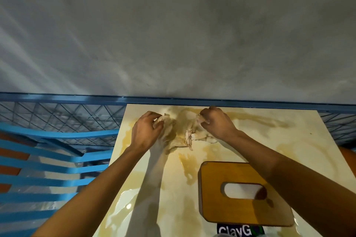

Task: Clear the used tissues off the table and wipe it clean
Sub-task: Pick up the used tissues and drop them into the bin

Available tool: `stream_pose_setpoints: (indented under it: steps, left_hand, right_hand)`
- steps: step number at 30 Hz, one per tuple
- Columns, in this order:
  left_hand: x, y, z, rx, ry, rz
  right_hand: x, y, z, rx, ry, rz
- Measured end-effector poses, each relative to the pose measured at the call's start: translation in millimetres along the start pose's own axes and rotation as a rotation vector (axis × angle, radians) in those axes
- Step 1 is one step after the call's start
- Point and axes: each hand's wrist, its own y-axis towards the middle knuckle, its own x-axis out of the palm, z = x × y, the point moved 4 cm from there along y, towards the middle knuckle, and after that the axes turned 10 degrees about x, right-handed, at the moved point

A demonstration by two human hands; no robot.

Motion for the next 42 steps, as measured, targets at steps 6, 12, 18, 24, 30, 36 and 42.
stream_pose_setpoints:
  steps: [6, 12, 18, 24, 30, 36, 42]
  left_hand:
    - [-25, -8, 32, -0.002, -0.109, 0.058]
    - [-55, -30, 77, -0.019, -0.303, 0.056]
    - [-65, -73, 135, 0.003, -0.435, 0.023]
    - [-64, -131, 202, 0.051, -0.565, -0.032]
    - [-38, -182, 279, 0.105, -0.668, -0.156]
    - [-6, -230, 341, 0.155, -0.689, -0.227]
    - [48, -315, 427, 0.185, -0.726, -0.395]
  right_hand:
    - [-35, -32, -8, 0.013, 0.135, 0.073]
    - [-72, -78, -21, 0.012, 0.321, 0.110]
    - [-103, -156, -19, 0.044, 0.444, 0.128]
    - [-124, -248, 13, 0.155, 0.579, 0.071]
    - [-141, -337, 73, 0.267, 0.702, 0.082]
    - [-159, -417, 125, 0.340, 0.852, 0.105]
    - [-180, -535, 202, 0.432, 0.956, 0.131]
